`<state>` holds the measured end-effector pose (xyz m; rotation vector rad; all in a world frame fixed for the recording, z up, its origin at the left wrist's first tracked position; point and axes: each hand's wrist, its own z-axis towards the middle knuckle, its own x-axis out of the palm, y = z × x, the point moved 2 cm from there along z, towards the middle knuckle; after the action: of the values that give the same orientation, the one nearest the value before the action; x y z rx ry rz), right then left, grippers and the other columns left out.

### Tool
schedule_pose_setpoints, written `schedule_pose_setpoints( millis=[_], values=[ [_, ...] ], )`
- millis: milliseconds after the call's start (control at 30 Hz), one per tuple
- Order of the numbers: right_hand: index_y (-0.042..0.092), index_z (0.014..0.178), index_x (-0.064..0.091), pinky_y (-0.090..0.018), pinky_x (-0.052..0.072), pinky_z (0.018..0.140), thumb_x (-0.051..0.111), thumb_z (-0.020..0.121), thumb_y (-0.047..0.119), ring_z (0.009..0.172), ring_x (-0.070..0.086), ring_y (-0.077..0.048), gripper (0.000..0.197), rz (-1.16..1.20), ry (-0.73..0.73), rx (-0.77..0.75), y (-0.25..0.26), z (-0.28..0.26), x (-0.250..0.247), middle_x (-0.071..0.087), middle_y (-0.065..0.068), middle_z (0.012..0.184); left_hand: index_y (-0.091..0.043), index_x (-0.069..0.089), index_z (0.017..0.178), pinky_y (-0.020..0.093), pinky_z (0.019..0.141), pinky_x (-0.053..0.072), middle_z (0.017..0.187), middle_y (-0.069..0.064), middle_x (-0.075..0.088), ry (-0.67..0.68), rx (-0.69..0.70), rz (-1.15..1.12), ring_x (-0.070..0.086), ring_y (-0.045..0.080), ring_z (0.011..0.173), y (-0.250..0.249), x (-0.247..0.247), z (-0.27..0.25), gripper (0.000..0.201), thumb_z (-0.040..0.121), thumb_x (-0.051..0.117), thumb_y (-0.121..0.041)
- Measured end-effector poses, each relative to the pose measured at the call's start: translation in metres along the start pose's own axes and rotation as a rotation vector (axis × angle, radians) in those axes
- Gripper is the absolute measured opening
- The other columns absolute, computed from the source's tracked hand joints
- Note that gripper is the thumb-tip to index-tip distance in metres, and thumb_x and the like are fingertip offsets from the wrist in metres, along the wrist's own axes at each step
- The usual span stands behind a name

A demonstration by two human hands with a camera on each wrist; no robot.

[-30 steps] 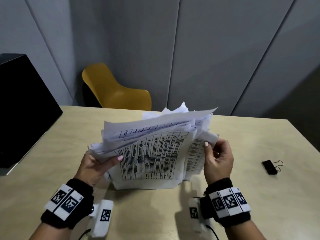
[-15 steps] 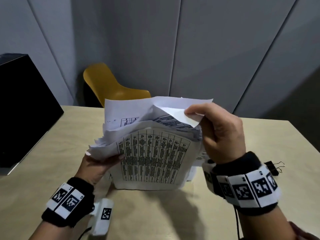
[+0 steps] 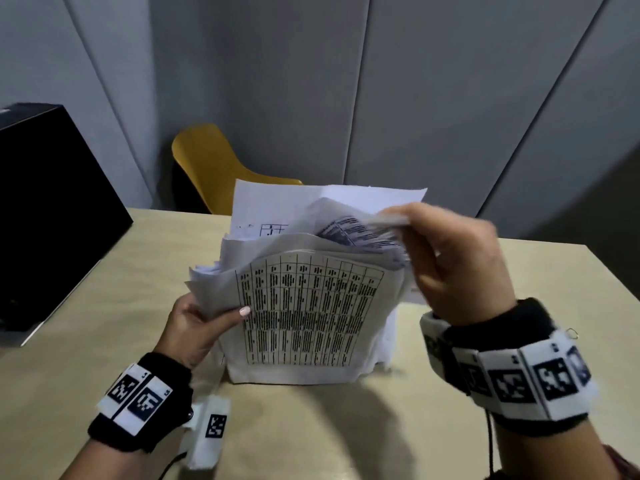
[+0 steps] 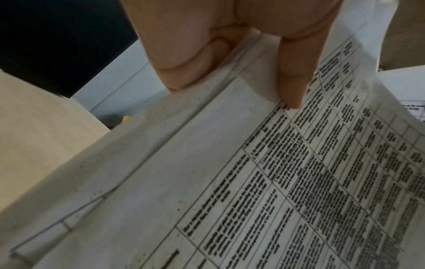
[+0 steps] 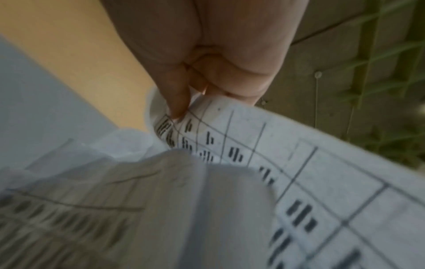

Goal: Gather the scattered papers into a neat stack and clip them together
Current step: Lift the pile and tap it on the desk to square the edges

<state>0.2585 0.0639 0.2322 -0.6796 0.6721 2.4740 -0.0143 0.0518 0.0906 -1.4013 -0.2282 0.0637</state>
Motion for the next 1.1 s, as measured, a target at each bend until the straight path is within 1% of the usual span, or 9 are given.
schedule_pose_setpoints(
  millis=[233,400,600,700,800,833,900,967,1100],
  values=[
    [0.017,0.083,0.066,-0.036,0.047,0.058,0.045,0.072,-0.003,0.066,0.054,-0.026,0.031,-0.17,0.172,-0.107,0.032,0.042,-0.019,0.045,0.015,0.07,-0.013,0.065,0.089,0.013,0.066,0.053,0.077,-0.011,0.075,0.001,-0.014,0.023,0.07,0.002,0.077,0.002,-0.001,-0.001,0.086,0.019,0.088,-0.057],
    [0.024,0.098,0.061,-0.033,0.045,0.066,0.051,0.072,0.007,0.076,0.055,-0.02,0.032,-0.12,0.423,-0.06,0.043,0.049,0.002,0.054,0.014,0.075,-0.015,0.072,0.081,0.014,0.066,0.054,0.079,-0.009,0.076,0.042,-0.012,0.017,0.071,0.007,0.082,0.003,-0.005,-0.002,0.066,0.026,0.089,-0.046],
    [0.031,0.096,0.062,-0.04,0.052,0.064,0.053,0.075,0.005,0.075,0.06,-0.032,0.035,-0.251,0.288,0.075,0.03,0.056,0.009,0.063,0.005,0.073,-0.02,0.076,0.076,0.015,0.066,0.054,0.08,-0.008,0.076,0.038,-0.027,-0.022,0.07,0.004,0.08,0.008,-0.008,-0.001,0.067,0.02,0.089,-0.054],
    [0.033,0.092,0.067,-0.036,0.052,0.066,0.049,0.071,0.001,0.082,0.064,-0.032,0.043,-0.298,0.288,0.068,0.036,0.063,0.008,0.072,0.004,0.082,-0.016,0.074,0.08,0.017,0.067,0.055,0.08,-0.01,0.075,0.057,0.0,-0.002,0.07,0.002,0.078,0.006,-0.008,-0.001,0.057,0.033,0.09,-0.045],
    [0.032,0.092,0.067,-0.039,0.052,0.072,0.047,0.07,0.0,0.087,0.063,-0.033,0.044,-0.289,0.404,0.0,0.044,0.068,0.015,0.071,-0.001,0.088,-0.035,0.076,0.065,0.031,0.08,0.057,0.071,-0.013,0.074,0.095,-0.01,0.031,0.068,-0.001,0.069,0.006,-0.003,-0.001,0.011,0.061,0.077,-0.025],
    [0.032,0.094,0.067,-0.039,0.052,0.073,0.046,0.071,0.0,0.089,0.063,-0.034,0.044,-0.286,0.443,-0.026,0.048,0.069,0.02,0.071,-0.001,0.091,-0.043,0.07,0.05,0.023,0.08,0.056,0.059,-0.02,0.069,0.084,-0.006,0.06,0.064,-0.006,0.06,0.007,-0.001,0.0,0.019,0.065,0.075,-0.032],
    [0.033,0.098,0.065,-0.038,0.052,0.074,0.045,0.074,0.002,0.092,0.063,-0.034,0.043,-0.306,0.491,-0.069,0.055,0.068,0.027,0.069,-0.002,0.099,-0.047,0.06,0.034,0.004,0.058,0.048,0.043,-0.023,0.06,0.051,-0.06,0.078,0.058,-0.011,0.046,0.004,0.001,0.0,0.045,0.074,0.076,-0.033],
    [0.032,0.099,0.064,-0.036,0.05,0.071,0.043,0.076,0.005,0.093,0.062,-0.035,0.042,-0.348,0.463,-0.094,0.057,0.066,0.026,0.068,-0.002,0.1,-0.039,0.07,0.047,0.006,0.056,0.048,0.053,-0.018,0.067,0.093,-0.056,0.03,0.062,-0.008,0.053,-0.003,0.001,-0.002,0.018,0.05,0.088,-0.036],
    [0.023,0.084,0.068,-0.03,0.039,0.056,0.036,0.069,0.012,0.077,0.065,-0.034,0.037,-0.378,0.347,-0.105,0.066,0.065,0.016,0.07,0.0,0.079,-0.032,0.077,0.073,0.013,0.066,0.054,0.074,-0.012,0.075,0.101,0.054,0.056,0.068,0.0,0.07,-0.001,-0.007,-0.004,0.048,0.033,0.086,-0.056]
  ],
)
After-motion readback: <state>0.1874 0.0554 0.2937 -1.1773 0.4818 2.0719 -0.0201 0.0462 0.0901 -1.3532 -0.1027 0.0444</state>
